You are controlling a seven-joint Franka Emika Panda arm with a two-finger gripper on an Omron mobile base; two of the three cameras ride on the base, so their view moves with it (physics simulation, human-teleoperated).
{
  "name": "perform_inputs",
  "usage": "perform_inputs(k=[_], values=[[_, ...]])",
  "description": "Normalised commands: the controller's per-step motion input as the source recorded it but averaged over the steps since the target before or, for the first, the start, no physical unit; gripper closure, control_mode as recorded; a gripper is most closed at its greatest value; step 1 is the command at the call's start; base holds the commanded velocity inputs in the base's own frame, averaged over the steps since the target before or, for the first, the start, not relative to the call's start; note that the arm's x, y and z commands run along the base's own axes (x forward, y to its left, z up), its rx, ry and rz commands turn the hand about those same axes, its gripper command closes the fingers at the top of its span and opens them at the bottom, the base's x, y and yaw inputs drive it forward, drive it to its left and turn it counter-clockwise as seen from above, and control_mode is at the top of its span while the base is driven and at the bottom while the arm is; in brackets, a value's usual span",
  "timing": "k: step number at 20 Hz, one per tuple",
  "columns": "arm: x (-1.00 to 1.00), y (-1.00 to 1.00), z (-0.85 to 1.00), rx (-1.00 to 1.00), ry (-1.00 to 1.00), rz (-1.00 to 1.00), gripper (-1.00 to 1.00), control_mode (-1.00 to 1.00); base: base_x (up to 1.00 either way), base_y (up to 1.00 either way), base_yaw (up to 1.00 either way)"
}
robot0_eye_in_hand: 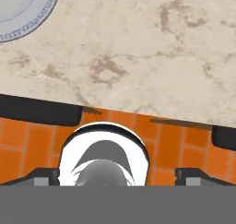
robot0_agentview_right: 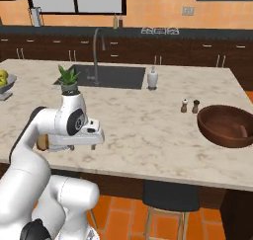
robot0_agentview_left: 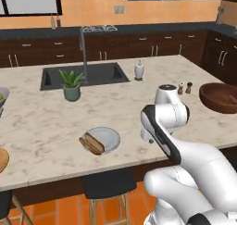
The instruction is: Place one bun and one sausage from the bowl on each plate.
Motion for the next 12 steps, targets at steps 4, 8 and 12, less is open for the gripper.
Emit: perform_inputs(k=[4, 8, 12], values=[[0.0, 0.0, 0.0, 0.0, 0.0, 0.0, -1.0, 1.0, -0.05, -1.0, -0.06], [0.0, 0.0, 0.0, 0.0, 0.0, 0.0, -1.0, 1.0, 0.1, -1.0, -0.11], [0.0, 0.0, 0.0, 0.0, 0.0, 0.0, -1.0, 1.0, 0.17, -1.0, -0.08]])
